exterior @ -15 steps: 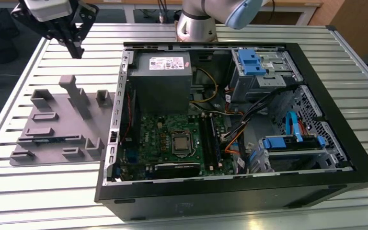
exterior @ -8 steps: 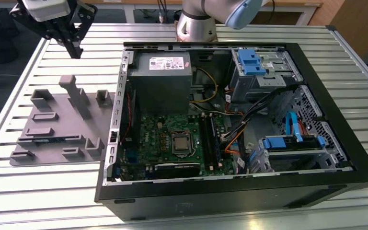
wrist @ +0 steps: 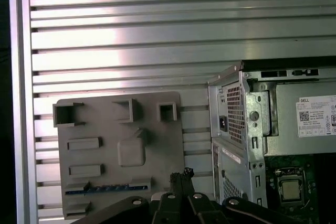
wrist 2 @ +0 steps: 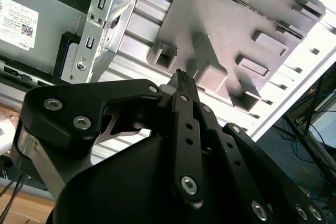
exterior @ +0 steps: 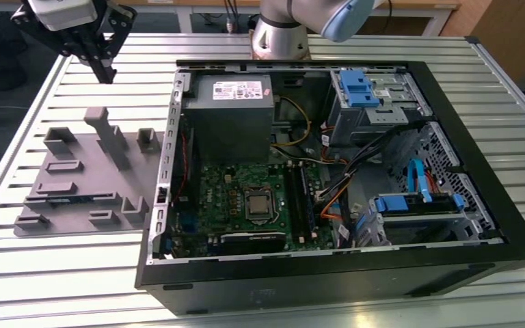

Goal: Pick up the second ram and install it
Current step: 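Reach for the second ram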

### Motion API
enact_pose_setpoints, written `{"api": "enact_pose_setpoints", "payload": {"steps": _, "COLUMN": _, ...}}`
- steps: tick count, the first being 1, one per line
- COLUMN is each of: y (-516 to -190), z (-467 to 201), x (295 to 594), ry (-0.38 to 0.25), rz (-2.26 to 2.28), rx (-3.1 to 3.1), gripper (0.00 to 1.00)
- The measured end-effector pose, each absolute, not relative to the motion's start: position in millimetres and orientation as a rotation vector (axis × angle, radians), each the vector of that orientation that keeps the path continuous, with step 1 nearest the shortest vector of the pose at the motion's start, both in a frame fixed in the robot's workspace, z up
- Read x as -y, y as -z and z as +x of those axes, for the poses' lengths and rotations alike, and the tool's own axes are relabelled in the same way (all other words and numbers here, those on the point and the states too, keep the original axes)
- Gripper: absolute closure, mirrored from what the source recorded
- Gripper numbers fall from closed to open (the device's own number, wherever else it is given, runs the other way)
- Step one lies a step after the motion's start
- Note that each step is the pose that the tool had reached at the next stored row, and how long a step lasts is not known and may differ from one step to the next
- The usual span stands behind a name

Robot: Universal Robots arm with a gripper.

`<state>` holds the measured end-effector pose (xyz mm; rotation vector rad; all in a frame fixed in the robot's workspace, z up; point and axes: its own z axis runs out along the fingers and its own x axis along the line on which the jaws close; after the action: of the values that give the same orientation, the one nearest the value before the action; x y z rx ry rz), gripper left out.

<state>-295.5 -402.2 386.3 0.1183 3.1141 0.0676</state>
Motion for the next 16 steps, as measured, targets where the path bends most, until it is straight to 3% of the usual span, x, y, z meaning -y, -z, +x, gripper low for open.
{"api": "enact_pose_setpoints", "payload": {"steps": 16, "y": -386.3, "z": -303.8, "x": 402.2, "ry": -0.068, "rz": 0.118, "rx": -3.114, "gripper": 0.89}}
